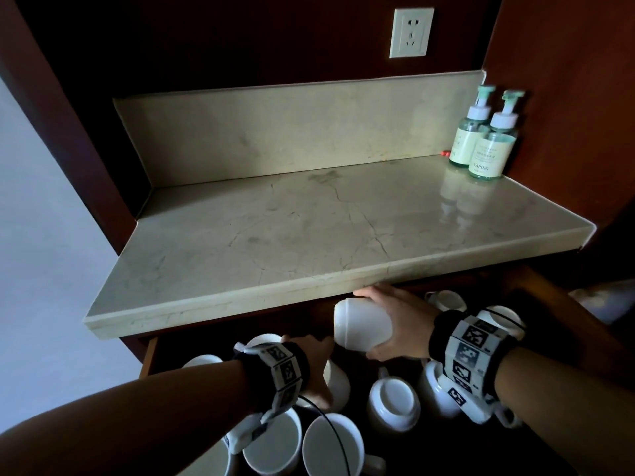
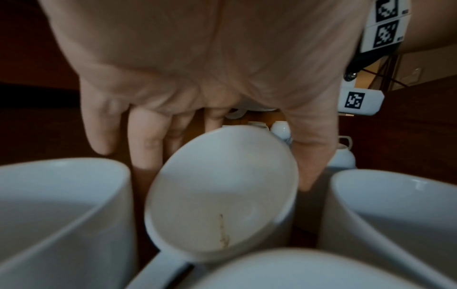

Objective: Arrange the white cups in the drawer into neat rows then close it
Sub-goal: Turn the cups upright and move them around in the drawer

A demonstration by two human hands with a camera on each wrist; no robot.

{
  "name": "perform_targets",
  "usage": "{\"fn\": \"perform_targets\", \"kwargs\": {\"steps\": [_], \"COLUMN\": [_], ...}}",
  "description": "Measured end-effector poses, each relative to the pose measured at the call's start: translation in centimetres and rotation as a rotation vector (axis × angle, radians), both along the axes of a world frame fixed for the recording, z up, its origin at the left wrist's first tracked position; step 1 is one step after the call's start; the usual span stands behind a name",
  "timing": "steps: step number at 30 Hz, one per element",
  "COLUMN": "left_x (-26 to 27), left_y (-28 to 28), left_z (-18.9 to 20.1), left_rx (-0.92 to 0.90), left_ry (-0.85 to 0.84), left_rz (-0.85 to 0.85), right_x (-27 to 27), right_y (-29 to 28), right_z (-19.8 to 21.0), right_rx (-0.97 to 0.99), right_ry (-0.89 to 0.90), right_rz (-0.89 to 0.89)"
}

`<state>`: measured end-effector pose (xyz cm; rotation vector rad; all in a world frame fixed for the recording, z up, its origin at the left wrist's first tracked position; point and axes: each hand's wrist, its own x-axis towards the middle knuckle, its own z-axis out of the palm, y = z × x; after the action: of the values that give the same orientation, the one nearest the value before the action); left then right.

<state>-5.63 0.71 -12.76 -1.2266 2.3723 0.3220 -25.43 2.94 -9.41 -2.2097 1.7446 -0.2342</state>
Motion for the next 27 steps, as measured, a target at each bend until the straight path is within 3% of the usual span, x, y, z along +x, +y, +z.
{"fn": "perform_targets", "kwargs": {"steps": [7,12,18,27], "left_x": [-0.7,-0.9,-0.7,-0.3], "left_y": [0.2,0.5,1.0,2.0], "left_z": [-1.3,-1.4,-2.5,-2.1], "left_rx": [-0.025,-0.074,-0.066,-0.05], "left_ry": [0.063,0.056,0.094,0.129], "left_rz": [-0.039,-0.029,-0.02,0.079], "right_x": [1.0,1.7,3.1,6.4], "right_y": [0.1,0.2,-0.5,-2.9], "right_z": [0.0,-0.9,-2.3,-3.7], "right_rx": [-0.047,-0.074,-0.093,0.07], "right_ry": [-0.028,0.086,0.337,0.429], "right_rz": [-0.042,-0.045,0.076,0.073]}}
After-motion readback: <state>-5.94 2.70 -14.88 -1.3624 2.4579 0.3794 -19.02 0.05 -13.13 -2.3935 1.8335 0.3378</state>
